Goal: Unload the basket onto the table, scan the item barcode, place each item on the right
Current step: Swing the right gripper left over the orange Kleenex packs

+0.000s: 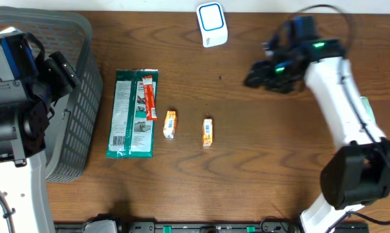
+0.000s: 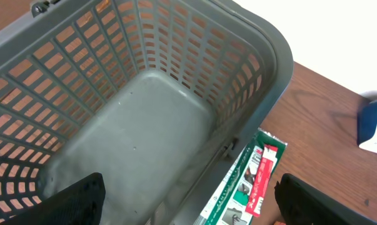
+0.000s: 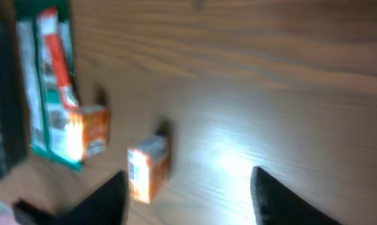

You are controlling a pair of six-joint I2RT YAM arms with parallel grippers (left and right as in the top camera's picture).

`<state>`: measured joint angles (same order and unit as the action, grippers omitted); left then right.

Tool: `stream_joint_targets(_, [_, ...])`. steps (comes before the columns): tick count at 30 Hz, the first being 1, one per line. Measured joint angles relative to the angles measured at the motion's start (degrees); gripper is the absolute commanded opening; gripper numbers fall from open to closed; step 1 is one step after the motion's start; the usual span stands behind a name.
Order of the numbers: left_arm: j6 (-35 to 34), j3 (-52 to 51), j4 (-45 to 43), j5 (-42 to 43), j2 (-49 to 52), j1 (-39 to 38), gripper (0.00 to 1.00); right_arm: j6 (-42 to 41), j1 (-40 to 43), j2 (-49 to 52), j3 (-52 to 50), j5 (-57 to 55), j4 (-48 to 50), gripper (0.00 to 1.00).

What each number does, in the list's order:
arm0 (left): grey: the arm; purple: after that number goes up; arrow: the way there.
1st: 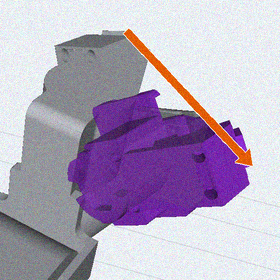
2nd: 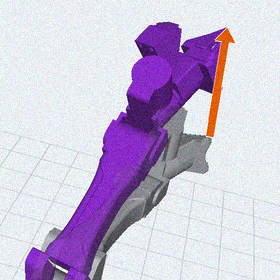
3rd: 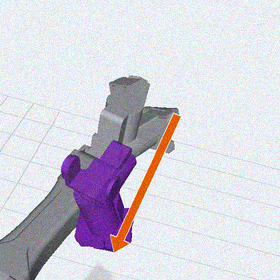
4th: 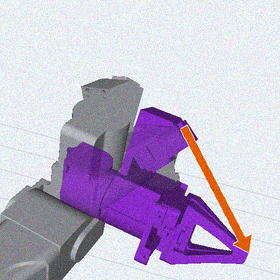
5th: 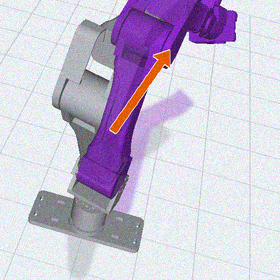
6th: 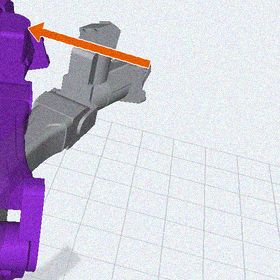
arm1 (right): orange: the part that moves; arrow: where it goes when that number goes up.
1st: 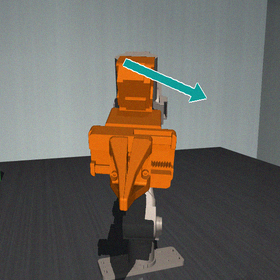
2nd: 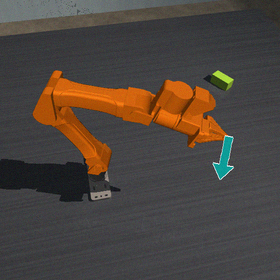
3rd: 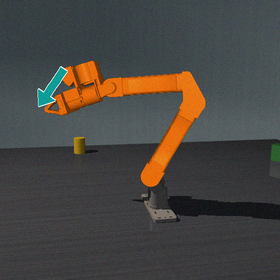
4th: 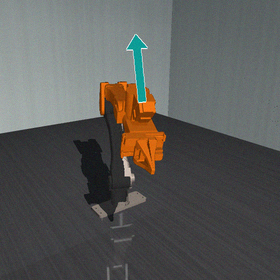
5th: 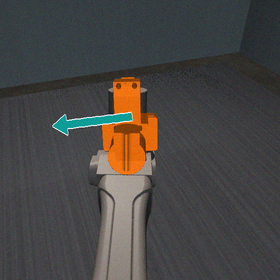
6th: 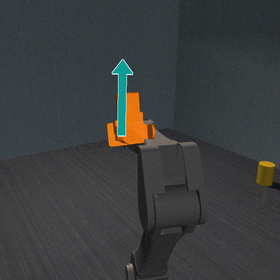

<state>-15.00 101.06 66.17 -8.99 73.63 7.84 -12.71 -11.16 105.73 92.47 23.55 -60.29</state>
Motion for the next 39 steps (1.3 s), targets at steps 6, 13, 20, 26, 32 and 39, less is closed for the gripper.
stream_joint_targets(6, [0.0, 0.0, 0.0, 0.0, 0.0, 0.0, 0.88, -0.4, -12.7, 0.0, -6.6, -0.3, 13.4, 0.01])
stream_joint_targets(13, [0.0, 0.0, 0.0, 0.0, 0.0, 0.0, 0.88, -1.4, -25.6, 0.0, -13.7, -8.8, 24.8, 0.01])
stream_joint_targets(20, [0.0, 0.0, 0.0, 0.0, 0.0, 0.0, 0.88, -2.7, -33.2, 0.0, -17.5, -20.7, 28.7, 0.04])
stream_joint_targets(26, [0.0, 0.0, 0.0, 0.0, 0.0, 0.0, 0.88, -2.8, -34.8, 0.0, -18.9, -26.5, 28.8, 0.04])
stream_joint_targets(32, [0.0, 0.0, 0.0, 0.0, 0.0, 0.0, 0.88, -2.9, -34.7, 0.0, -20.0, -30.3, 24.0, 0.07])
stream_joint_targets(39, [0.0, 0.0, 0.0, 0.0, 0.0, 0.0, 0.88, -3.1, -33.5, 0.0, -20.1, -35.6, 18.6, 0.11])
